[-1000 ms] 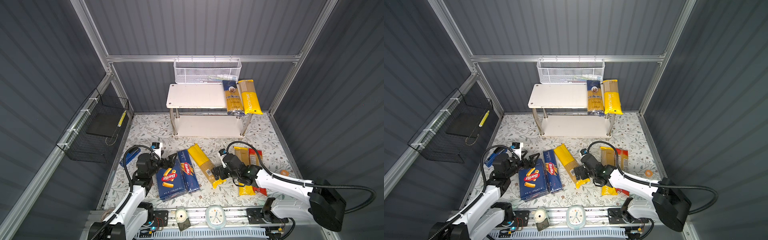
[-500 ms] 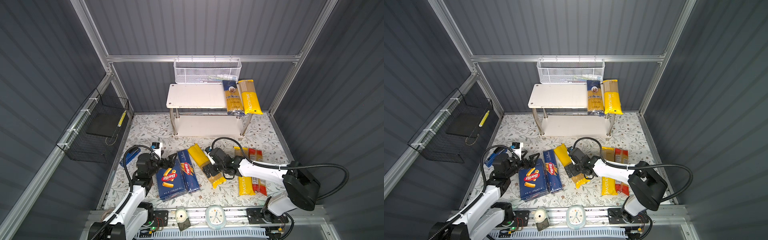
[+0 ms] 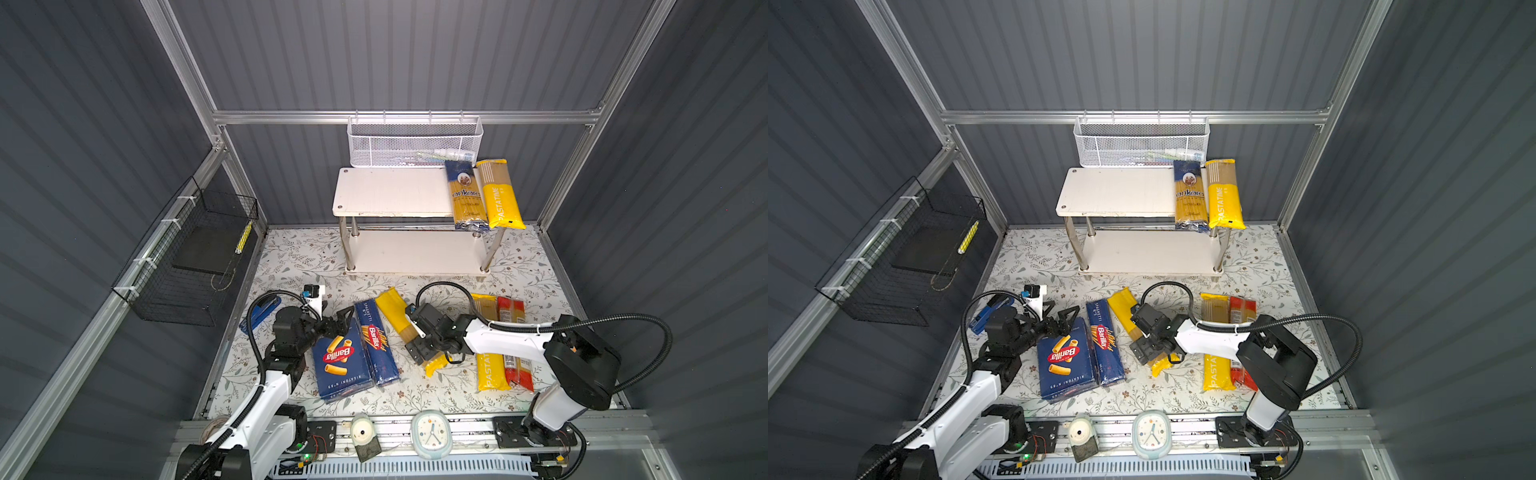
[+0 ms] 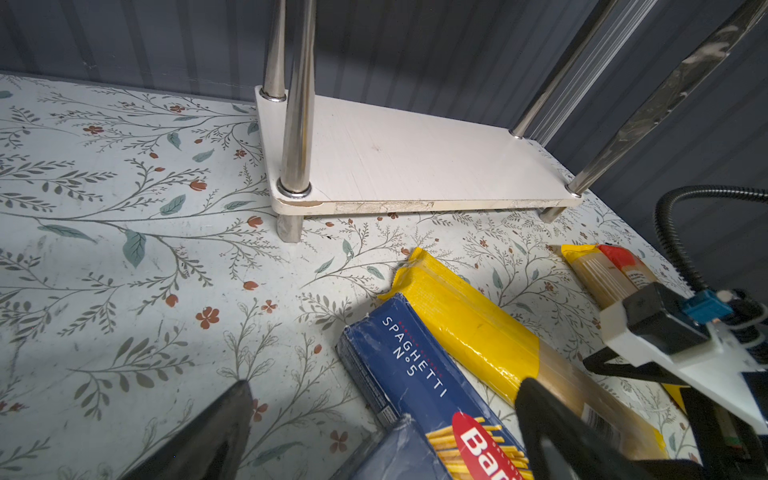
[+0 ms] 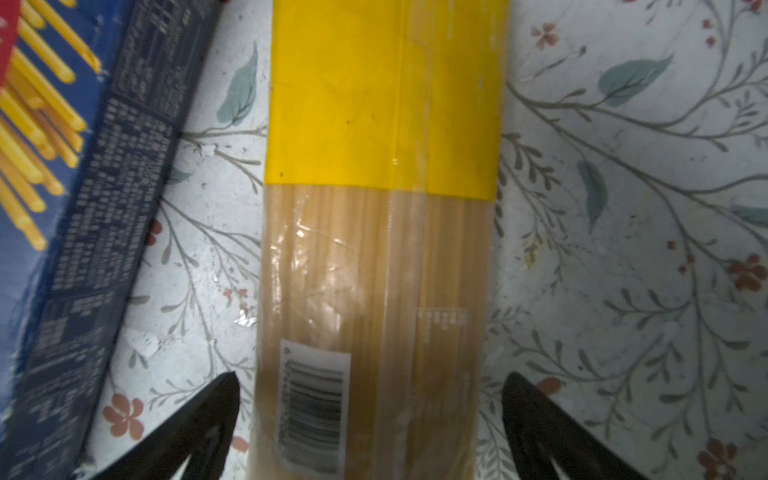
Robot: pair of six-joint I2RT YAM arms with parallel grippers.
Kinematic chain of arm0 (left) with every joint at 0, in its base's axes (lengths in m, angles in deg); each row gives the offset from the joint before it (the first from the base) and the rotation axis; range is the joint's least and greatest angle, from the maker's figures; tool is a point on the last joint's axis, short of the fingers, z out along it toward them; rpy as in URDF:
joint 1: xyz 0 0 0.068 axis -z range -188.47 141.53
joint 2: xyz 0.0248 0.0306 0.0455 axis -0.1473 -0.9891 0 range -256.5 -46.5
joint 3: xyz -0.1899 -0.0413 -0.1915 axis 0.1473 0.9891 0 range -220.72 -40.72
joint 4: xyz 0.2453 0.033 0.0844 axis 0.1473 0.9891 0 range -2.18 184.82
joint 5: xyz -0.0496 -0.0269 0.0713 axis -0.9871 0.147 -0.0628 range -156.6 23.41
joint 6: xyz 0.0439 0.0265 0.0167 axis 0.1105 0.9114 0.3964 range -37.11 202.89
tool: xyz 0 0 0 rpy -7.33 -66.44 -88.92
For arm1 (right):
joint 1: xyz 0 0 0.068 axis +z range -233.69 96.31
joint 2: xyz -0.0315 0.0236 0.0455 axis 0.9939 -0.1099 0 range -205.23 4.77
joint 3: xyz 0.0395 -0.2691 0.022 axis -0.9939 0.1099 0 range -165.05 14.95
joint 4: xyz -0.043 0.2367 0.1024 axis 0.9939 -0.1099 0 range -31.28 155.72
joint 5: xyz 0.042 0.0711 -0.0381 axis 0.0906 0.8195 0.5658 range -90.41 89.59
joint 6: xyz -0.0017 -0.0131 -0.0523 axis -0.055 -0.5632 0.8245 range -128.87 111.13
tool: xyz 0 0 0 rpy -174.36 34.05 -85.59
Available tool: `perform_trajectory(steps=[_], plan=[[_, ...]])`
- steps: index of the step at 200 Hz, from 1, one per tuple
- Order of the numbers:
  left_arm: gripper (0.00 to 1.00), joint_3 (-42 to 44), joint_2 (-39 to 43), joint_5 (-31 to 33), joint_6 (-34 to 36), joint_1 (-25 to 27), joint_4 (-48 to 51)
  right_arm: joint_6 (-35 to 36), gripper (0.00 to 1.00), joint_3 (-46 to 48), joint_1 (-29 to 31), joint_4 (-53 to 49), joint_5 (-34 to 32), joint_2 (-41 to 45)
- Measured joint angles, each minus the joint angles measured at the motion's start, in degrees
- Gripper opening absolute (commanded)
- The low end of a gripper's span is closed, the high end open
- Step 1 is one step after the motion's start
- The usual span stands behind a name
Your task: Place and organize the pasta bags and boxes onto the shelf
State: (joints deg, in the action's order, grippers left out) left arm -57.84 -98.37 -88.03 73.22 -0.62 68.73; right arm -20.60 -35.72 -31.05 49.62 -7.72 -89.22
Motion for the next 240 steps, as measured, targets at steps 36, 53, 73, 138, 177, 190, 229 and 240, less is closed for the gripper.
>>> perform_trajectory(steps=[36,53,73,138,177,190,229,240], plan=[[0.99,0.0,0.0,0.0,0.0,0.0,0.0,0.52,0.99,0.0,-0.46,0.7,1.03,-1.36],[1.0,0.0,0.0,0.0,0.0,0.0,0.0,0.72,0.99,0.0,-0.87,1.53,1.9,-2.21],[0.99,0.0,0.0,0.0,0.0,0.0,0.0,0.85,0.99,0.0,-1.4,2.38,2.91,-2.62],[1.0,0.0,0.0,0.42,0.0,0.0,0.0,1.29,0.94,0.44,-3.91,5.6,6.45,-3.06],[0.99,0.0,0.0,0.44,0.0,0.0,0.0,1.27,0.92,0.46,-3.89,5.68,5.99,-3.26],[1.0,0.0,0.0,0.44,0.0,0.0,0.0,1.27,0.91,0.39,-3.74,5.73,5.44,-3.39],[1.0,0.0,0.0,0.42,0.0,0.0,0.0,1.03,0.87,0.39,-3.15,5.6,4.13,-3.48],[1.0,0.0,0.0,0.42,0.0,0.0,0.0,1.03,0.86,0.39,-3.15,5.55,4.11,-3.48]])
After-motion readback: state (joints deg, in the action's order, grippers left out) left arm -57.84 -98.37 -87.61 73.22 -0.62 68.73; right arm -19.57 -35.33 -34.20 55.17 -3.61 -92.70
